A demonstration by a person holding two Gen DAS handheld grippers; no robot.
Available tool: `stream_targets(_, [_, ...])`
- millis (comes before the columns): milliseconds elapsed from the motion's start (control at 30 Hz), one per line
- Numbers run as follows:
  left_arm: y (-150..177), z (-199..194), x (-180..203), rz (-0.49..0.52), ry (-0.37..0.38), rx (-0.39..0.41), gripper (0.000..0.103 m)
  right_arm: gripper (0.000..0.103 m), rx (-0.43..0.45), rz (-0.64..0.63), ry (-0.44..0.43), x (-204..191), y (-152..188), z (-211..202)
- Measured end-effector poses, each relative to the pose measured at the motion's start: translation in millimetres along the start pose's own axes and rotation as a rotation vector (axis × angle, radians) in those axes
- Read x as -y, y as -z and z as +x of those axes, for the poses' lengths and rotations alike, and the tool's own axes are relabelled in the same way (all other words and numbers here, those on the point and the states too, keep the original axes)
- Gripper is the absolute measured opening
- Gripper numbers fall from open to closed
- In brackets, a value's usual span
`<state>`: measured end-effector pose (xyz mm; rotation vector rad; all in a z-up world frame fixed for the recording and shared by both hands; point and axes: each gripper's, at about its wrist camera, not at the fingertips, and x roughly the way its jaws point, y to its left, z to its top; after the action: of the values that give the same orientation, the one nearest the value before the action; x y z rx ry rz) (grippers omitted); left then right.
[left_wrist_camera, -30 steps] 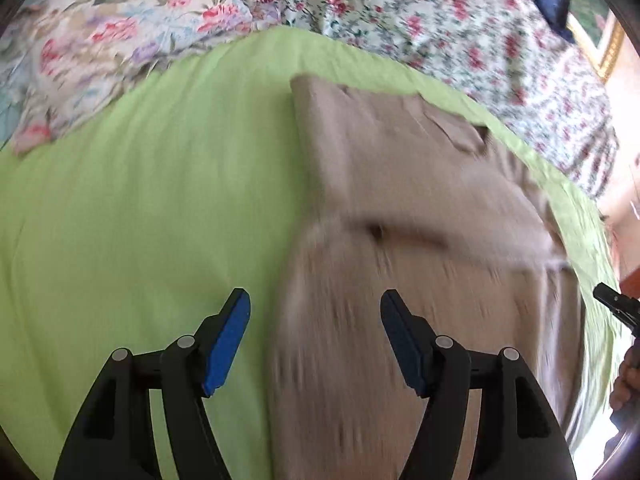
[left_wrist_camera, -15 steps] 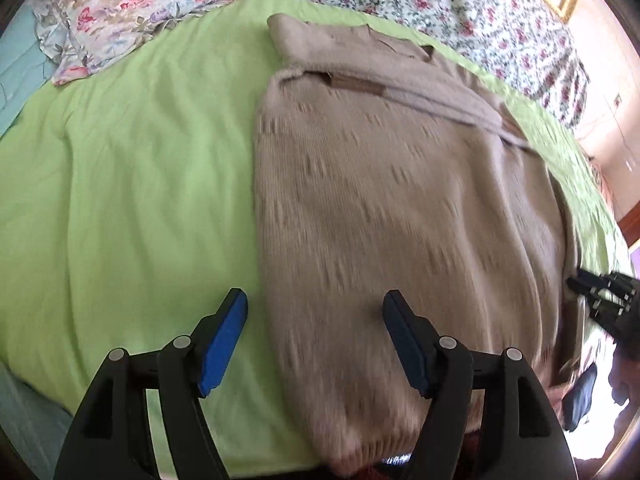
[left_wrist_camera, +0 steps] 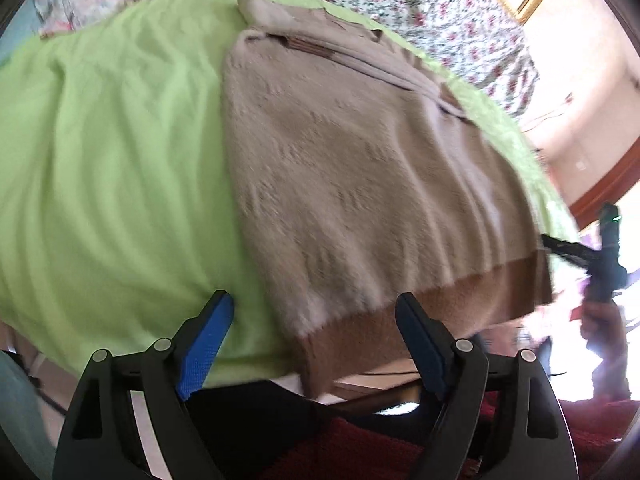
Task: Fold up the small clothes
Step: 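Grasp the brown ribbed hem with both grippers and lift it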
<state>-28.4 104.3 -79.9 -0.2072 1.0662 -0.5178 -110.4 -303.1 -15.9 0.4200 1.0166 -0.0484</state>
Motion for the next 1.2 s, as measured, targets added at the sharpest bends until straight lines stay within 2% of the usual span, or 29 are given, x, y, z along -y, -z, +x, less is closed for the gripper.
stream_targets(100, [6.8,3.6,0.0,-0.013,0.077,-0.019,0.083,0.043,-0.028,0.047,-0.158,5.1,9.0,5.6])
stream_targets(233, [10.5,7.3,-1.9,-0.027,0.131,-0.018,0.082,0.043,-0.023,0.093,-0.268,9.9,19.3,8.3])
stream_targets(300, [10.3,6.3,-1.6,-0.029,0.167,-0.026,0.076,0.043,-0.025,0.111,-0.32,13.9,20.7,7.5])
stream_targets(400, [11.5,14.9,1.3,-0.014,0.216,-0.06,0.062,0.043,-0.034,0.084,-0.339,14.5,22.2,11.3])
stream_targets(467, [13.0,24.7,3.5,0.001,0.204,-0.087,0.048,0.043,-0.042,0.074,-0.36,12.6,24.7,14.7])
stream_targets(600, [12.6,26.5,3.9,0.016,0.191,-0.09,0.034,0.043,-0.055,0.045,-0.37,13.8,24.8,15.4])
stream_targets(633, [12.7,26.2,2.7,0.017,0.184,-0.088,0.023,0.042,-0.056,0.035,-0.368,13.3,25.4,15.8])
stream_targets(667, [12.9,26.4,1.3,0.016,0.179,-0.087,0.009,0.036,-0.053,0.026,-0.35,13.3,24.9,16.2])
stream_targets(700, [12.7,26.6,-0.1,0.012,0.185,-0.09,0.007,0.01,-0.051,0.022,-0.33,14.1,25.1,15.8])
stream_targets(833, [12.3,3.2,6.4,0.042,0.182,-0.021,0.006,0.008,-0.006,0.053,-0.341,30.5,25.4,1.6])
stream_targets(933, [13.6,-6.8,4.0,0.035,0.202,0.019,0.006,0.008,-0.009,0.094,-0.34,49.3,30.8,0.4])
stream_targets(1033, [10.3,-11.2,4.2,0.007,0.224,0.034,0.006,0.007,0.021,0.129,-0.404,52.2,32.8,-3.5])
stream_targets(1200, [-19.0,-43.9,24.1,0.037,0.26,0.144,0.006,0.007,0.155,0.139,-0.576,41.6,10.3,-30.5])
